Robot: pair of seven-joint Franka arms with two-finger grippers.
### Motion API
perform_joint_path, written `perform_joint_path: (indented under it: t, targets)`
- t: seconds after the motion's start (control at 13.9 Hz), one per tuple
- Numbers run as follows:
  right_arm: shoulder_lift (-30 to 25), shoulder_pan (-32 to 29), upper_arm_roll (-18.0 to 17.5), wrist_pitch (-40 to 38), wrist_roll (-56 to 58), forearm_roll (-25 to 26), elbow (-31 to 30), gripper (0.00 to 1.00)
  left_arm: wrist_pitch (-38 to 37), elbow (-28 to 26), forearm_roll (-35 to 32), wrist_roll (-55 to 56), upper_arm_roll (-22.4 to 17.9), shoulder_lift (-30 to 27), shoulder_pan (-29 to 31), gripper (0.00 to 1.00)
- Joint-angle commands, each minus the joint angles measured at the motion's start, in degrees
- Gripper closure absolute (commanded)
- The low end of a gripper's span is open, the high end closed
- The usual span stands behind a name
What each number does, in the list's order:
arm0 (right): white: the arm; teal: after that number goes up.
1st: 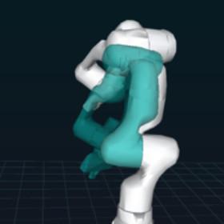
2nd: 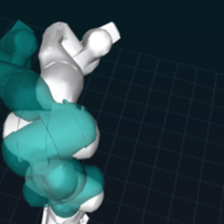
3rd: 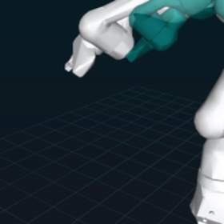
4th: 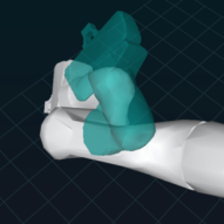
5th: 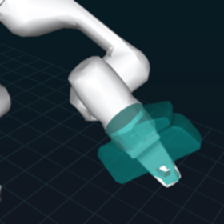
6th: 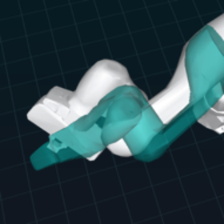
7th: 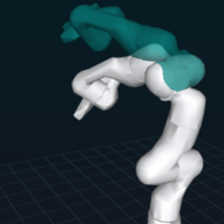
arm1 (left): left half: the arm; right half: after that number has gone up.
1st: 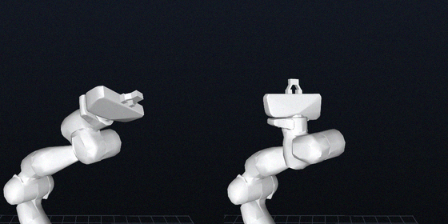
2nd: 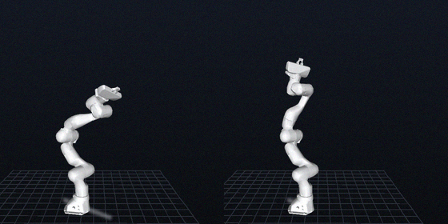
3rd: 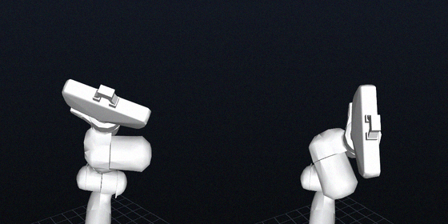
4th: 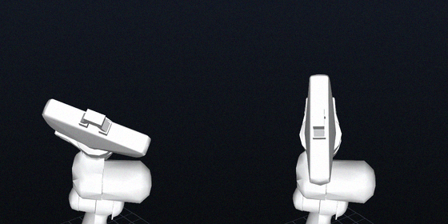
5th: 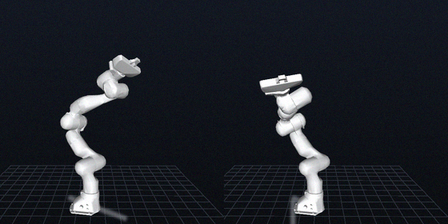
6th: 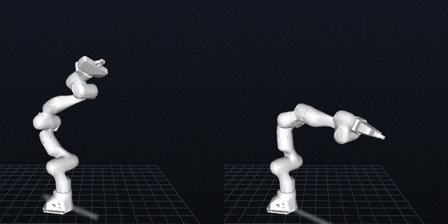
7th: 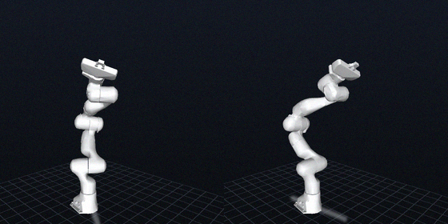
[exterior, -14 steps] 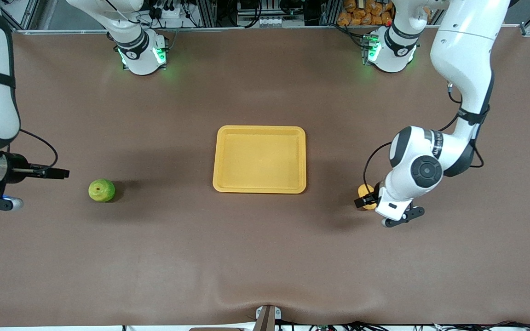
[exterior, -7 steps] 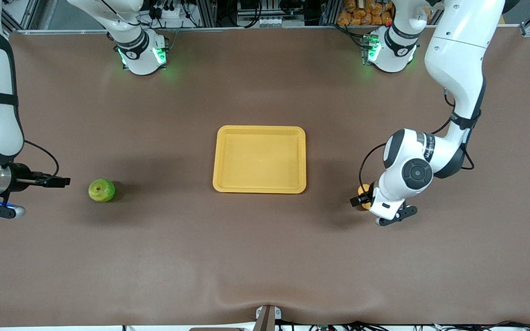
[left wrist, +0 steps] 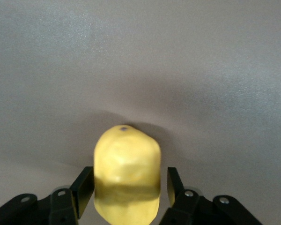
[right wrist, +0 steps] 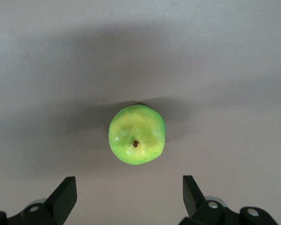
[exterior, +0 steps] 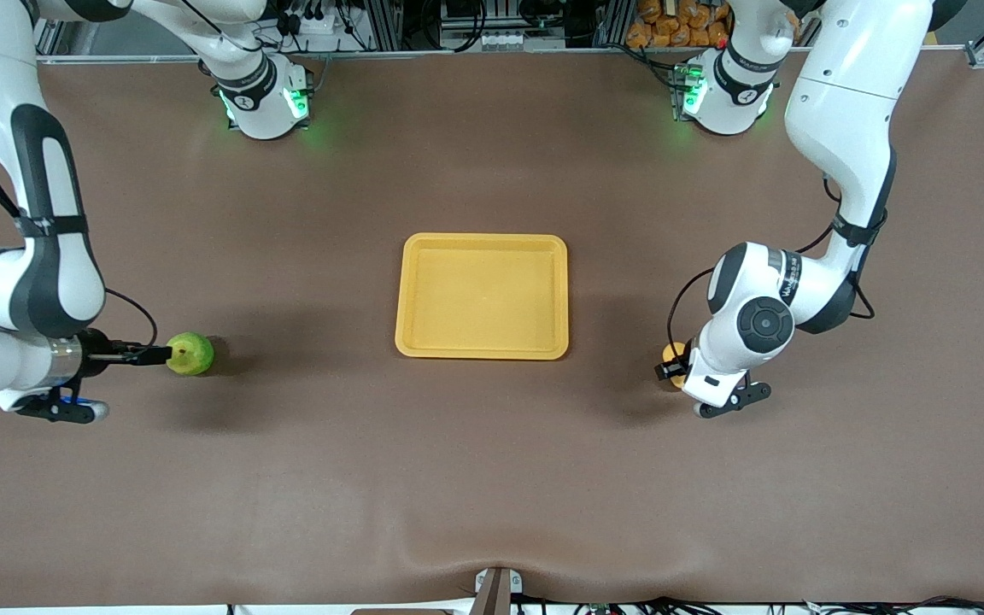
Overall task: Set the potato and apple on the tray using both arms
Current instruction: 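Close the left gripper on the potato while the right gripper grasps the apple, then carry the potato with the left gripper while the right gripper carries the apple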
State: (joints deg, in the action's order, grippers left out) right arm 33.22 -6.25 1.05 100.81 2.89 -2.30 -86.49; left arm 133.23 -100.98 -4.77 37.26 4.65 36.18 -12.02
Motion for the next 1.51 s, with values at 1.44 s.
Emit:
perform_joint_path:
  t: [1.44]
  targets:
    - [-1.3,0.3,-0.2,25.3,-1.7,-0.2,-18.6,0.00,-5.4,5.3,-2.0,14.0,1.5,-1.9,-22.5,1.00]
